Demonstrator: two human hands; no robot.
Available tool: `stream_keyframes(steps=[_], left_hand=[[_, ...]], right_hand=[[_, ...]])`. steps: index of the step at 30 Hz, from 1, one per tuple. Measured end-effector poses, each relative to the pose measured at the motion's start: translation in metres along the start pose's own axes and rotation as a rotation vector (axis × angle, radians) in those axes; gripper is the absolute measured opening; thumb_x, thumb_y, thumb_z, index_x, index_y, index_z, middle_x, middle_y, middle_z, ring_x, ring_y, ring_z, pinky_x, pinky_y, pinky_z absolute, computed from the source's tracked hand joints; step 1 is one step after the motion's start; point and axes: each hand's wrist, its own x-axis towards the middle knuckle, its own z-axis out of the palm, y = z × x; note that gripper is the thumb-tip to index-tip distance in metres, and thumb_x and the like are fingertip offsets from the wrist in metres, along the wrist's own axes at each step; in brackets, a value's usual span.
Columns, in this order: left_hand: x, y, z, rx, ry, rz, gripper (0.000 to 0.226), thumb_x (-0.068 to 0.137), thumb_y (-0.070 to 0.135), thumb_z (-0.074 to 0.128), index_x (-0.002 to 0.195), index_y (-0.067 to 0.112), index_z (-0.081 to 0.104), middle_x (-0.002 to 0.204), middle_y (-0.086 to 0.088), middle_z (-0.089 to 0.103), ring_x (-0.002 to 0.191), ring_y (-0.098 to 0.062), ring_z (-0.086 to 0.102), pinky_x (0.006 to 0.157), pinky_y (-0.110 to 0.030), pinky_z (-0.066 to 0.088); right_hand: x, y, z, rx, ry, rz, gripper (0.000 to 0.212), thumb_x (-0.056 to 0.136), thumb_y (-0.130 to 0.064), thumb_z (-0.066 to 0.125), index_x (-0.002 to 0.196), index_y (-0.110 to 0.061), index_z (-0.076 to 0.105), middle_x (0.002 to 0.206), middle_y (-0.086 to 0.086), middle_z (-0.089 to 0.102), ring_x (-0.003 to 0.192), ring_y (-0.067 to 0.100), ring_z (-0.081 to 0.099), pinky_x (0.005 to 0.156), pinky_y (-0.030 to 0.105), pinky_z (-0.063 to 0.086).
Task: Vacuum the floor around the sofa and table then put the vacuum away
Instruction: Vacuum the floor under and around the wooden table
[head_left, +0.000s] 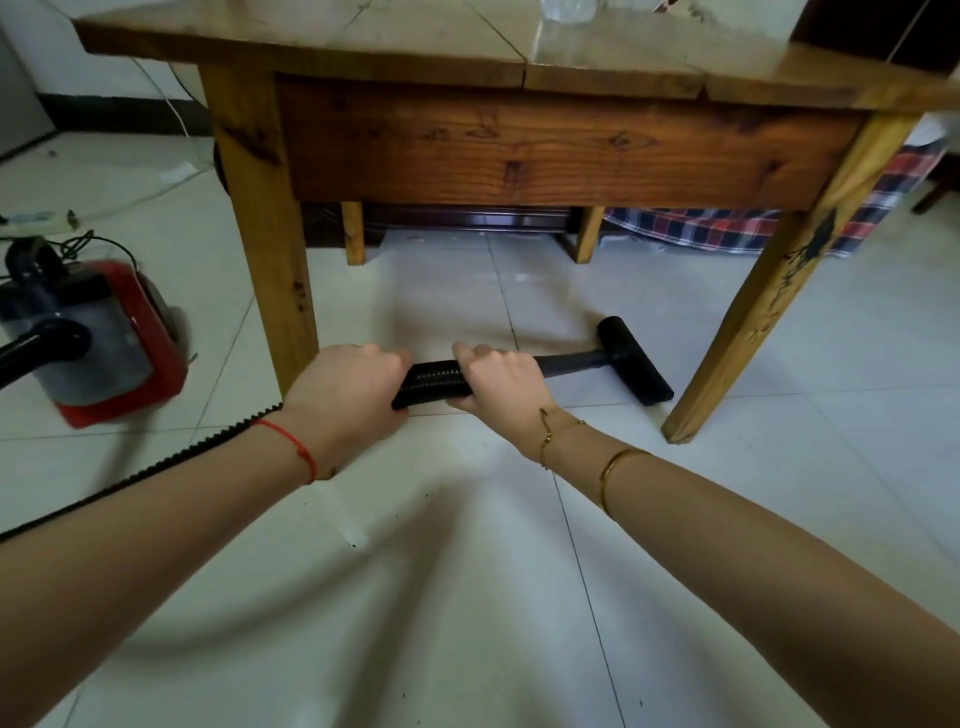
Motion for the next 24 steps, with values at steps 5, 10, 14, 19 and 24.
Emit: stream_keyframes(steps=[5, 10, 14, 19, 24], left_hand=[[0.029, 0.044, 0.004, -0.079, -0.003, 0.071, 0.018, 0.086, 0.024, 0.051, 0.103, 0.018, 0.052, 0.087, -0.004, 0.061, 0.079, -0.028, 0.062, 0.062, -0.030, 0.039], [0.059, 0.086, 0.015, -0.106, -0.034, 0.096, 0.020, 0.087, 0.021, 0.050, 0.107, 0.016, 0.050, 0.092, -0.004, 0.061, 0.081, -0.026, 0.061, 0.061, -0.031, 0.038], [0.073, 0.105, 0.019, -0.121, -0.047, 0.096, 0.020, 0.087, 0.019, 0.051, 0.107, 0.015, 0.050, 0.089, -0.004, 0.060, 0.073, -0.025, 0.056, 0.060, -0.032, 0.038], [0.068, 0.100, 0.018, -0.129, -0.047, 0.068, 0.021, 0.087, 0.019, 0.052, 0.107, 0.014, 0.051, 0.095, -0.005, 0.062, 0.082, -0.027, 0.062, 0.061, -0.032, 0.038], [0.045, 0.070, 0.011, -0.103, -0.055, 0.029, 0.020, 0.087, 0.021, 0.052, 0.107, 0.015, 0.051, 0.092, -0.004, 0.060, 0.080, -0.027, 0.060, 0.061, -0.031, 0.037]], right_hand=[[-0.020, 0.044, 0.017, 0.070, -0.020, 0.143, 0.033, 0.086, -0.036, 0.061, 0.100, -0.010, 0.049, 0.093, 0.006, 0.061, 0.080, 0.027, 0.061, 0.059, 0.031, 0.038], [-0.036, 0.083, 0.031, 0.101, -0.046, 0.235, 0.031, 0.084, -0.033, 0.063, 0.101, -0.010, 0.050, 0.096, 0.006, 0.058, 0.083, 0.027, 0.059, 0.062, 0.031, 0.042], [-0.043, 0.102, 0.038, 0.058, -0.062, 0.274, 0.031, 0.084, -0.034, 0.063, 0.103, -0.012, 0.051, 0.096, 0.007, 0.058, 0.087, 0.027, 0.058, 0.062, 0.030, 0.040], [-0.035, 0.097, 0.037, 0.077, -0.069, 0.260, 0.030, 0.085, -0.031, 0.063, 0.106, -0.011, 0.053, 0.097, 0.008, 0.059, 0.090, 0.028, 0.057, 0.065, 0.031, 0.042], [-0.019, 0.064, 0.027, 0.136, -0.088, 0.195, 0.030, 0.086, -0.030, 0.063, 0.107, -0.011, 0.053, 0.098, 0.008, 0.059, 0.090, 0.027, 0.058, 0.070, 0.034, 0.049]])
